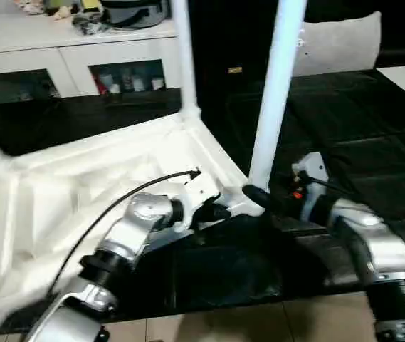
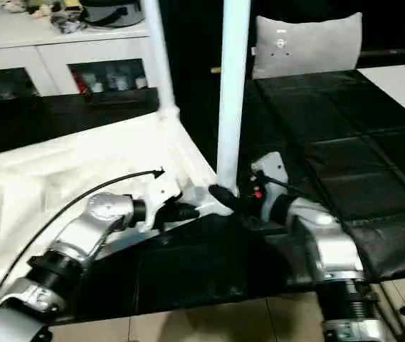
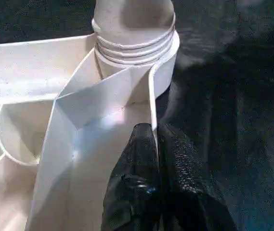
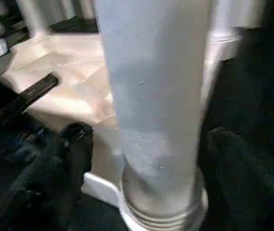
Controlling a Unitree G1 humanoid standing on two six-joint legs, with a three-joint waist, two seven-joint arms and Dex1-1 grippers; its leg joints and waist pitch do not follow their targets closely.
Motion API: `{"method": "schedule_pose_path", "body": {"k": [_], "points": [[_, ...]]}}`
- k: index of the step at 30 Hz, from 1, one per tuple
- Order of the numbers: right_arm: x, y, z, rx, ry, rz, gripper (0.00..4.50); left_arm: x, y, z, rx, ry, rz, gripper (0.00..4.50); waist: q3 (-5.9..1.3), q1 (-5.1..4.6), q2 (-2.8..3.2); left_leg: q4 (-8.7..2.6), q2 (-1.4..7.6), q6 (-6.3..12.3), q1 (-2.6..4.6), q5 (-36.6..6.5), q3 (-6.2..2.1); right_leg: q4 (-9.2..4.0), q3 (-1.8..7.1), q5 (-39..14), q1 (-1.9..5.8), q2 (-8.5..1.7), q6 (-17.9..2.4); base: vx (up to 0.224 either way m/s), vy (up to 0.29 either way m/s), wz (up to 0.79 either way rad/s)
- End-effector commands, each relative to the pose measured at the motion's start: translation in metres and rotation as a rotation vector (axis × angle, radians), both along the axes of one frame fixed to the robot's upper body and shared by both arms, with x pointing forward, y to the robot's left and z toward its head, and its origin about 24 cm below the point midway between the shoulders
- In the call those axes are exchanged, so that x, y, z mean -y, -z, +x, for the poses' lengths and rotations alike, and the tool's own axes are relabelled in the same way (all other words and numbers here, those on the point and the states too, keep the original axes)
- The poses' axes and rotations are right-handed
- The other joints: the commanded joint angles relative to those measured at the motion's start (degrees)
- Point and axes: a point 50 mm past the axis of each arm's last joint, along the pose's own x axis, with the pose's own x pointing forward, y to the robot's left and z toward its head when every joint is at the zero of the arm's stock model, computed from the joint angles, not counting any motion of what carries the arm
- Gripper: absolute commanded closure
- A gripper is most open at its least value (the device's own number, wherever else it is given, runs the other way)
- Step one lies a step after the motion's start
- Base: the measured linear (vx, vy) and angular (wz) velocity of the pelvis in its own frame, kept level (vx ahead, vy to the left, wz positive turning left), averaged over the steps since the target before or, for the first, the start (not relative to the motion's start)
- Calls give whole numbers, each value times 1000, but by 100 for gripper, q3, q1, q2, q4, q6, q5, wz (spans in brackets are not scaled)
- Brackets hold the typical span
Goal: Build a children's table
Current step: Rotate leg to tighten
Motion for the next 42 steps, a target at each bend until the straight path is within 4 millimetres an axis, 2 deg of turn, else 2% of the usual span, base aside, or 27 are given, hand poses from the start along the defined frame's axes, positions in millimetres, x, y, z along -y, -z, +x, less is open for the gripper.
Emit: {"method": "schedule_pose_path", "body": {"k": [1, 2, 4, 5, 7, 8, 9, 10, 11, 13, 14, 15, 24, 30, 34, 36, 37, 38, 39, 41, 42], "points": [[0, -8, -2, 18, -111, -13, 35, -2, -2, -8, 10, 146, 40, 450, -366, 49, -117, -331, 138, 510, 9, -772, -14, -419, 210, -1470, 335, -335, -1029, 0, 0, 0], [0, -8, -2, 18, -111, -13, 35, -2, -2, -8, 10, 146, 40, 450, -367, 61, -119, -328, 145, 516, 12, -748, -6, -412, 217, -1405, 331, -331, -1041, 0, 0, 0], [3, -10, -5, 7, -217, -37, 35, -11, 0, -13, -6, 234, 92, 450, -374, 93, -115, -321, 153, 534, 19, -729, -3, -387, 216, -1255, 328, -333, -1108, 0, 0, 0], [4, -10, -7, 4, -272, -51, 62, -16, 1, -16, -15, 282, 114, 450, -363, 104, -134, -324, 150, 551, 11, -771, -3, -385, 207, -1270, 326, -330, -1126, 0, 0, 0], [4, -10, -9, -8, -323, -54, 75, -20, 0, -18, -21, 332, 129, 450, -362, 132, -131, -324, 154, 542, 20, -795, -1, -385, 211, -1378, 323, -344, -1131, 0, 0, 0], [4, -9, -12, -26, -375, -61, 75, -24, -1, -20, -29, 376, 142, 450, -353, 125, -180, -331, 156, 542, 6, -794, 7, -392, 216, -1413, 328, -342, -1114, 0, 0, 0], [3, -8, -14, -43, -414, -59, 87, -26, -2, -22, -35, 414, 150, 450, -352, 144, -145, -338, 161, 526, 11, -826, -1, -391, 213, -1529, 325, -351, -1107, 0, 0, 0], [3, -8, -14, -43, -414, -59, 100, -26, -2, -22, -35, 414, 150, 450, -352, 158, -142, -337, 168, 505, 23, -844, 4, -395, 218, -1559, 311, -350, -1105, 0, 0, 0], [0, -7, -16, -65, -457, -50, 109, -28, -4, -25, -46, 460, 154, 450, -354, 164, -165, -335, 168, 507, 27, -833, 7, -394, 221, -1531, 311, -347, -1116, 0, 0, 0], [-1, -7, -17, -75, -478, -44, 131, -29, -5, -26, -54, 485, 156, 450, -359, 196, -148, -333, 183, 503, 34, -822, 4, -361, 226, -1379, 301, -349, -1191, 0, 0, 0], [-2, -6, -17, -80, -489, -42, 131, -29, -6, -27, -56, 493, 157, 450, -359, 196, -148, -333, 183, 503, 34, -822, 4, -361, 226, -1379, 301, -349, -1191, 0, 0, 0], [-5, -5, -19, -99, -526, -36, 151, -30, -6, -28, -63, 518, 162, 450, -361, 206, -157, -336, 187, 482, 41, -825, 4, -358, 229, -1345, 303, -353, -1217, 0, 0, 0], [-10, -3, -23, -134, -604, -8, 231, -33, -6, -29, -65, 545, 170, 450, -364, 207, -172, -330, 170, 449, 25, -789, 4, -357, 225, -1397, 315, -348, -1175, 0, 0, 0], [-12, -3, -25, -146, -623, 16, 250, -33, -5, -30, -74, 538, 151, 450, -365, 208, -177, -326, 166, 431, 24, -781, 5, -356, 225, -1433, 314, -344, -1159, 0, 0, 0], [-17, -4, -27, -146, -577, 79, 252, -28, -5, -26, -84, 445, 109, 450, -360, 213, -175, -329, 166, 411, 29, -778, 8, -363, 226, -1501, 311, -342, -1139, 0, 0, 0], [-21, 2, -23, -139, -472, 22, 252, -22, -4, -19, -79, 338, 92, 450, -350, 209, -178, -337, 170, 369, 33, -796, 6, -371, 229, -1575, 300, -338, -1105, 0, 0, 0], [-25, 6, -20, -121, -399, -14, 252, -18, -4, -15, -85, 270, 67, 450, -324, 173, -180, -355, 141, 256, 24, -924, 3, -411, 223, -1982, 304, -343, -966, 0, 0, 0], [-27, 6, -19, -120, -377, -12, 252, -17, -5, -14, -86, 258, 62, 450, -317, 160, -189, -356, 129, 224, 29, -965, -3, -431, 213, -2135, 302, -343, -912, 0, 0, 0], [-33, 9, -12, -118, -244, -5, 252, -9, -5, -11, -91, 188, 38, 450, -305, 145, -173, -366, 116, 183, 45, -1064, -4, -472, 212, -2433, 289, -342, -810, 0, 0, 0], [-37, 12, -6, -127, -134, -11, 254, -3, -6, -8, -88, 139, 29, 450, -303, 81, -191, -390, 100, 106, 18, -1081, -26, -484, 202, -2601, 316, -347, -681, 0, 0, 0], [-38, 14, -4, -134, -85, -19, 255, 0, -7, -7, -82, 119, 29, 450, -294, 14, -187, -402, 90, 74, 10, -1134, -36, -498, 193, -2644, 312, -330, -626, 0, 0, 0]]}}
